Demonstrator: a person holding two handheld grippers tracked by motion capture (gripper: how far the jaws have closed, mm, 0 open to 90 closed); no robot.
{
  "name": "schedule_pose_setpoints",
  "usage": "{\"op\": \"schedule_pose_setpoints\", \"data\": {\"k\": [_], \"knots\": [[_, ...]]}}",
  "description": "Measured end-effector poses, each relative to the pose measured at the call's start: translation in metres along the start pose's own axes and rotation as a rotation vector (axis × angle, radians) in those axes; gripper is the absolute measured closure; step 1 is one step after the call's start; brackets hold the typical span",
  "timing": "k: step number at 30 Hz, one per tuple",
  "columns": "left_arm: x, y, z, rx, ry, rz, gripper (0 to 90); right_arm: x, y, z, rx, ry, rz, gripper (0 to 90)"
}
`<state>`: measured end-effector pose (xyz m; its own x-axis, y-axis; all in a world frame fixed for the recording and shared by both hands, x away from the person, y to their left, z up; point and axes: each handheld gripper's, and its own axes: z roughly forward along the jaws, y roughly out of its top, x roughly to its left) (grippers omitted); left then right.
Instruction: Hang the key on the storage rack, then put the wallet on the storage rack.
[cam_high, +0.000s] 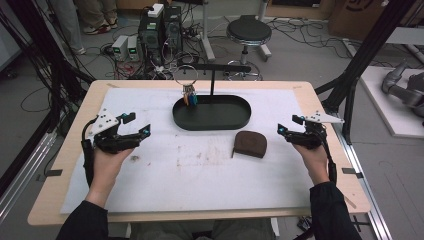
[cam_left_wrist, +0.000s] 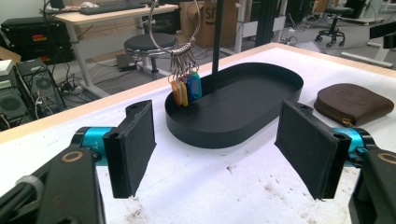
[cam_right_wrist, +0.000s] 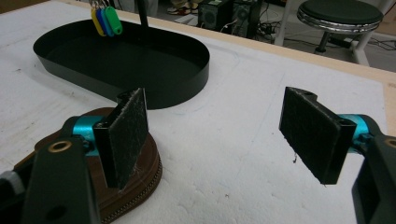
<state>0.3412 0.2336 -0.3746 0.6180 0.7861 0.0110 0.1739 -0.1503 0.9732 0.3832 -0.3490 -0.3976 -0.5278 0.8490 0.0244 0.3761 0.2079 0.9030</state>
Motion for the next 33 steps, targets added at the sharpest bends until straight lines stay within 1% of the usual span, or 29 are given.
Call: {"op": "schedule_pose_setpoints", "data": {"k": [1,2,5,7,10,12,14,19,20,21,24,25,27,28,29,30,31,32,33], "knots": [[0.0,0.001,0.001,-0.001,0.002,0.005,27.9,0.0,0.0,0.0,0.001,0.0,0.0,24.0],[-0.001,0.002,0.002,-0.002,-0.005,0.008,28.0,-0.001,-0.001,-0.001,-0.001,0.001,-0.001,23.8],[-0.004,0.002,0.005,-0.001,0.0,0.018,28.0,-0.001,-0.001,-0.003,-0.004,-0.002,0.01,23.3],[-0.005,0.003,0.006,-0.003,-0.004,0.018,28.0,-0.001,-0.002,-0.005,-0.007,-0.005,0.014,23.3],[-0.006,0.005,0.008,-0.014,-0.009,0.024,28.0,-0.002,-0.002,-0.009,-0.008,0.006,0.022,23.3],[-0.005,0.006,0.009,-0.016,-0.017,0.024,28.0,-0.002,-0.003,-0.011,-0.019,0.008,0.027,23.3],[-0.005,0.007,0.01,-0.03,-0.023,0.029,28.2,-0.003,-0.004,-0.012,-0.02,0.011,0.03,23.3],[-0.004,0.004,0.012,-0.023,-0.003,0.066,29.5,-0.004,-0.007,-0.011,-0.03,0.009,0.034,24.2],[-0.003,0.003,0.012,-0.032,-0.007,0.072,29.6,-0.003,-0.007,-0.011,-0.04,0.007,0.026,26.2],[-0.002,0.002,0.012,-0.047,-0.011,0.069,29.6,-0.003,-0.007,-0.012,-0.047,0.006,0.014,27.7],[0.001,0.001,0.011,-0.077,0.009,0.072,30.7,-0.002,-0.008,-0.013,-0.069,-0.004,0.007,28.7],[0.002,0.0,0.011,-0.086,0.01,0.067,30.6,-0.003,-0.009,-0.013,-0.08,-0.012,-0.001,28.7],[0.005,-0.001,0.009,-0.106,-0.005,0.031,30.6,-0.004,-0.012,-0.015,-0.114,-0.021,-0.01,28.8],[0.006,-0.002,0.009,-0.112,-0.016,0.015,30.6,-0.005,-0.012,-0.017,-0.118,-0.029,-0.014,28.9],[0.007,-0.003,0.009,-0.115,-0.019,0.008,30.6,-0.006,-0.012,-0.018,-0.117,-0.033,-0.011,28.8],[0.007,-0.003,0.009,-0.117,-0.026,0.01,30.7,-0.007,-0.012,-0.019,-0.113,-0.03,0.0,27.9],[0.007,-0.003,0.008,-0.116,-0.029,0.016,30.6,-0.007,-0.013,-0.019,-0.109,-0.024,0.018,23.3],[0.007,-0.004,0.008,-0.114,-0.035,0.011,30.6,-0.008,-0.013,-0.018,-0.099,-0.023,0.035,20.6],[0.007,-0.004,0.008,-0.116,-0.038,0.0,30.5,-0.008,-0.014,-0.016,-0.075,-0.017,0.05,20.7]]}}
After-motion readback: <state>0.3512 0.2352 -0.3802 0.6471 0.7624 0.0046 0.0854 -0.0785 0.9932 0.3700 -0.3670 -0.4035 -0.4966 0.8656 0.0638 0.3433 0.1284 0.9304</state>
